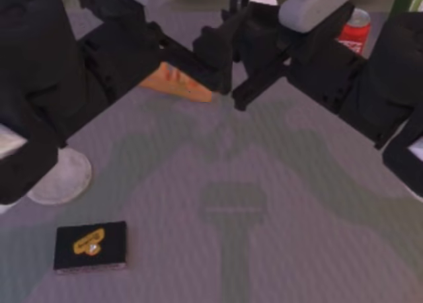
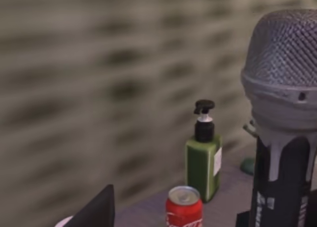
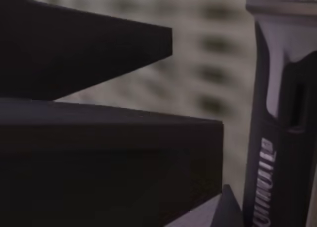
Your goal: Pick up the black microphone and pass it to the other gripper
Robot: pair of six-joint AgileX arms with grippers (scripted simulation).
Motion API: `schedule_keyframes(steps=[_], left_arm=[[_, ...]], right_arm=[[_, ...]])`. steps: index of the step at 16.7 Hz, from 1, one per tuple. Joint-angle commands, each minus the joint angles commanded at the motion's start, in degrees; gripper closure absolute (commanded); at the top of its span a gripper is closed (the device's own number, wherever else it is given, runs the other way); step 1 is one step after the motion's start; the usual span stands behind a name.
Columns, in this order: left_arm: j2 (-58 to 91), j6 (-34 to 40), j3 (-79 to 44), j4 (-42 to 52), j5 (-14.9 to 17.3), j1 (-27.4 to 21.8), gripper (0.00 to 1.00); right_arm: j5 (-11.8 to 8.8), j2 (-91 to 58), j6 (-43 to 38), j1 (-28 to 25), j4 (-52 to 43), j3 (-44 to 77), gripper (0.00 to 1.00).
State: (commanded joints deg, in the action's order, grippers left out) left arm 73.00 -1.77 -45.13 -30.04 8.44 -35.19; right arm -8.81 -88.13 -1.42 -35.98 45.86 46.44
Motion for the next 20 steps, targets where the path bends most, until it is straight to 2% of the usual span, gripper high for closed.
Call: schedule_keyframes(steps=[5,10,20], left_arm=[[12.81,-0.1,-9.47,-2.94,-1.38,-1.56,0.0],[14.22,-0.1,-10.76,-3.26,-1.57,-1.78,0.0],[14.22,-0.1,-10.76,-3.26,-1.57,-1.78,0.75]], right_arm=[[0.0,0.0,0.0,0.0,0.0,0.0,1.0],[0.0,0.0,0.0,0.0,0.0,0.0,1.0],[0.0,0.0,0.0,0.0,0.0,0.0,1.0]])
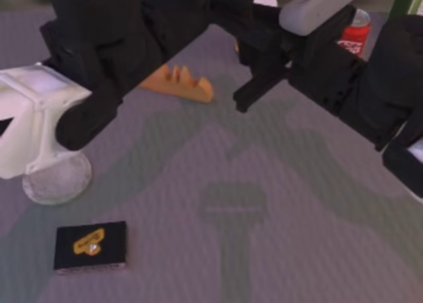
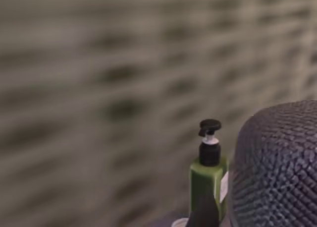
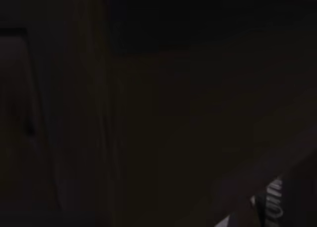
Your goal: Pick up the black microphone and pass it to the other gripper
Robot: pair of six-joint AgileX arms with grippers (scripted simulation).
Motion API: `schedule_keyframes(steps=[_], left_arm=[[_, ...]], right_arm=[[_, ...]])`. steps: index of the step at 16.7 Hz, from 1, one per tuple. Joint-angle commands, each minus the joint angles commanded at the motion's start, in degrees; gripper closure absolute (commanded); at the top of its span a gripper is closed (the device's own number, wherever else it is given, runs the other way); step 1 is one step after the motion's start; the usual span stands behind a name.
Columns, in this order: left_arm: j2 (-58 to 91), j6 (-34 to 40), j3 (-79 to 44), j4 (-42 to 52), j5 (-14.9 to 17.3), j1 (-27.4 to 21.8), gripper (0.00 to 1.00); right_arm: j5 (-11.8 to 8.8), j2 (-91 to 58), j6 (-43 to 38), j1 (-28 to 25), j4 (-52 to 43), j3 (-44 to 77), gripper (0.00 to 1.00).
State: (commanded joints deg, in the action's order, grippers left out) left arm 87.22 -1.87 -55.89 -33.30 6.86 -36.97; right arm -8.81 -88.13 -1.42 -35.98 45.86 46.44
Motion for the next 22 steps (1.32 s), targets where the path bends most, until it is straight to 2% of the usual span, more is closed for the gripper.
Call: schedule_keyframes(steps=[3,12,22], left_arm=[[0.0,0.0,0.0,0.0,0.0,0.0,0.98],[0.0,0.0,0.0,0.0,0.0,0.0,1.0],[0.0,0.0,0.0,0.0,0.0,0.0,1.0]], right_arm=[[0.0,0.0,0.0,0.0,0.0,0.0,1.0],[0.0,0.0,0.0,0.0,0.0,0.0,1.0],[0.0,0.0,0.0,0.0,0.0,0.0,0.25]])
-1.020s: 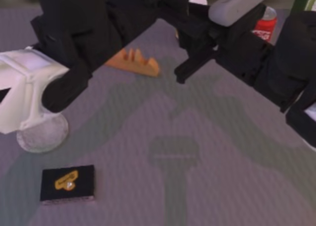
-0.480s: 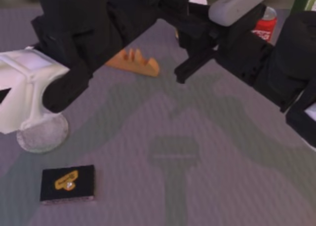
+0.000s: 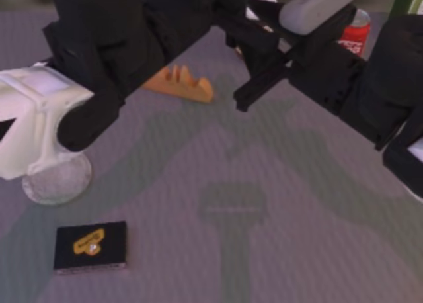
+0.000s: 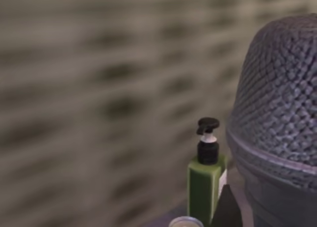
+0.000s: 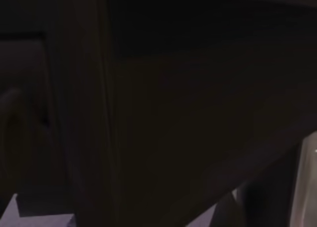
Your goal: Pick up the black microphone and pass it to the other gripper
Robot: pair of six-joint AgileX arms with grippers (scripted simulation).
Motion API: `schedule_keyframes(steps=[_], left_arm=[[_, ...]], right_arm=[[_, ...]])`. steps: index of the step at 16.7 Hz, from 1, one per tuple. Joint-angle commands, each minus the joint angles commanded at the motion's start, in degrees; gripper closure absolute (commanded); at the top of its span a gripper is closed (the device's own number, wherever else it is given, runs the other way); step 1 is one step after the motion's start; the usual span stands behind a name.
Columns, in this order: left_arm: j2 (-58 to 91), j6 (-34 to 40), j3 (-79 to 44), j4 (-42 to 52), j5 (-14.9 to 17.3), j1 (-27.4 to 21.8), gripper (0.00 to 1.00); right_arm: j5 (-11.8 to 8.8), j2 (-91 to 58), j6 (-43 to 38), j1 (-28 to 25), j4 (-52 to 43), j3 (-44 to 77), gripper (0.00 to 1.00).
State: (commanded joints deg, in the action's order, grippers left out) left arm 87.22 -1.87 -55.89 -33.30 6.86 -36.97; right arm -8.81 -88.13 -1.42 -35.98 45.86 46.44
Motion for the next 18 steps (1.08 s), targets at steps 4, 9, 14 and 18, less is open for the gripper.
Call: schedule_keyframes(steps=[4,9,14,18], left_arm=[[0.0,0.0,0.0,0.0,0.0,0.0,1.0],[0.0,0.0,0.0,0.0,0.0,0.0,1.0],[-0.93,-0.39,-0.23,0.22,0.07,0.46,1.0],[-3.85,-0.2,2.32,0.61,3.82,5.02,1.0]], right_arm=[[0.0,0.0,0.0,0.0,0.0,0.0,0.0],[0.0,0.0,0.0,0.0,0.0,0.0,0.0],[0.11,0.37,0.24,0.7,-0.3,-1.45,0.0],[-1.12,8.88,0.31,1.78,-1.46,-8.5,0.0]])
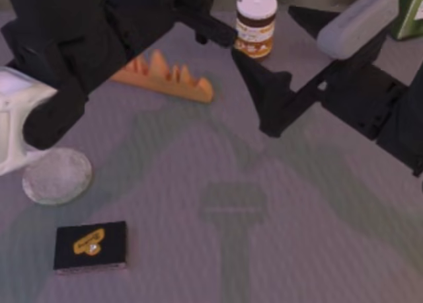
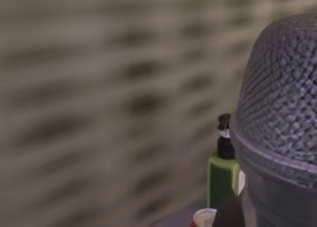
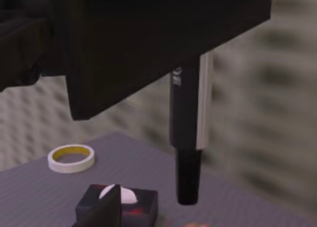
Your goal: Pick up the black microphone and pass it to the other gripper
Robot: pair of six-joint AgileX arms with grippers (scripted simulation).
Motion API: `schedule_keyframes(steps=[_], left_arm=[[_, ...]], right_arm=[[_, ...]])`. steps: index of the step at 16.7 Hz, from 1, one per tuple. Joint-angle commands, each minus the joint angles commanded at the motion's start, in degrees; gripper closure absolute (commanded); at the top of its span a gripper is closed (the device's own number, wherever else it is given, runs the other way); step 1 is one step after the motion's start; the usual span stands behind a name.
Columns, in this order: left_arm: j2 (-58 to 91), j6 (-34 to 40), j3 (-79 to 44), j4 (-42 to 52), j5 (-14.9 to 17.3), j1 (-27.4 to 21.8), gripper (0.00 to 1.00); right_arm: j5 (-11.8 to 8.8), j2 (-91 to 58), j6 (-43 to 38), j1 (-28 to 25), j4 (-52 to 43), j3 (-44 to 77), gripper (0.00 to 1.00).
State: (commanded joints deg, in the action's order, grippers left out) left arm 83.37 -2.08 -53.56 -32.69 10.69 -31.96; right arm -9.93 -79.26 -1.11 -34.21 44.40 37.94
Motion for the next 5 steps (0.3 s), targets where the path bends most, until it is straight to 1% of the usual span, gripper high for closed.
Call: schedule_keyframes(steps=[3,5], left_arm=[[-2.21,0.22,1.84,0.22,2.94,3.37,1.0],[-2.61,0.25,2.23,0.28,3.54,4.03,1.0]], right_arm=[[-1.05,5.81,-0.18,0.62,-0.69,-5.14,0.0],[-1.28,6.7,-0.2,0.7,-0.77,-5.98,0.0]])
